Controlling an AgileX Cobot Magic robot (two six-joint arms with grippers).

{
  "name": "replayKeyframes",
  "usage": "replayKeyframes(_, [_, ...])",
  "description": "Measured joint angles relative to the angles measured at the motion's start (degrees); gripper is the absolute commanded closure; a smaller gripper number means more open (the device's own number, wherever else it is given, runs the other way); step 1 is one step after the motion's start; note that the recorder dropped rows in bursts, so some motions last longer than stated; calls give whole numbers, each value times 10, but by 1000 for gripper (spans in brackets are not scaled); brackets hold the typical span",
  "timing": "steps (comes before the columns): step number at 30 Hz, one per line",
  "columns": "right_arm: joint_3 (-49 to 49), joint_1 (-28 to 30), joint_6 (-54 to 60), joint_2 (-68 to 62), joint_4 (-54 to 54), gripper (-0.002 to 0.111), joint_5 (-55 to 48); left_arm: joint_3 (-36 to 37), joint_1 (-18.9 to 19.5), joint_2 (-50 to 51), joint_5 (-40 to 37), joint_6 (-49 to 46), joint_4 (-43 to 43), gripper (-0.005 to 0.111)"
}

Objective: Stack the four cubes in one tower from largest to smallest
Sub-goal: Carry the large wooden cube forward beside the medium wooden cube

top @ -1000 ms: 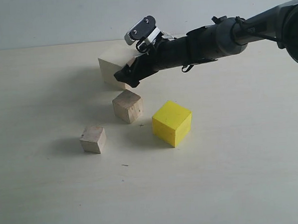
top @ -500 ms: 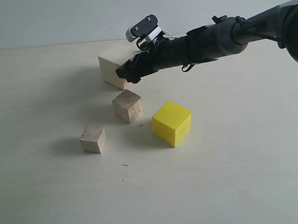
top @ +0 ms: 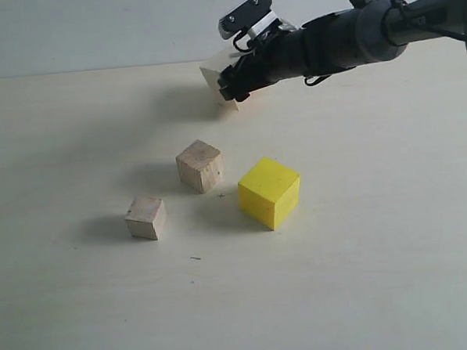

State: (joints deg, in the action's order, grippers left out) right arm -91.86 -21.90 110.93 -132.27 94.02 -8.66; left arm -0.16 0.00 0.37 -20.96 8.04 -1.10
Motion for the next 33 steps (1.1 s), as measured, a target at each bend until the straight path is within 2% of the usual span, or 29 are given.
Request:
replayKeyframes(10, [115, 12, -30, 57, -80, 108, -39, 0, 0, 0, 0, 0, 0, 107])
replayKeyframes(24, [285, 12, -53, 167, -112, 108, -61, 0, 0, 0, 0, 0, 0, 107])
replayKeyframes(33, [307, 12, -131, 182, -212, 108, -230, 0, 0, 0, 0, 0, 0, 107])
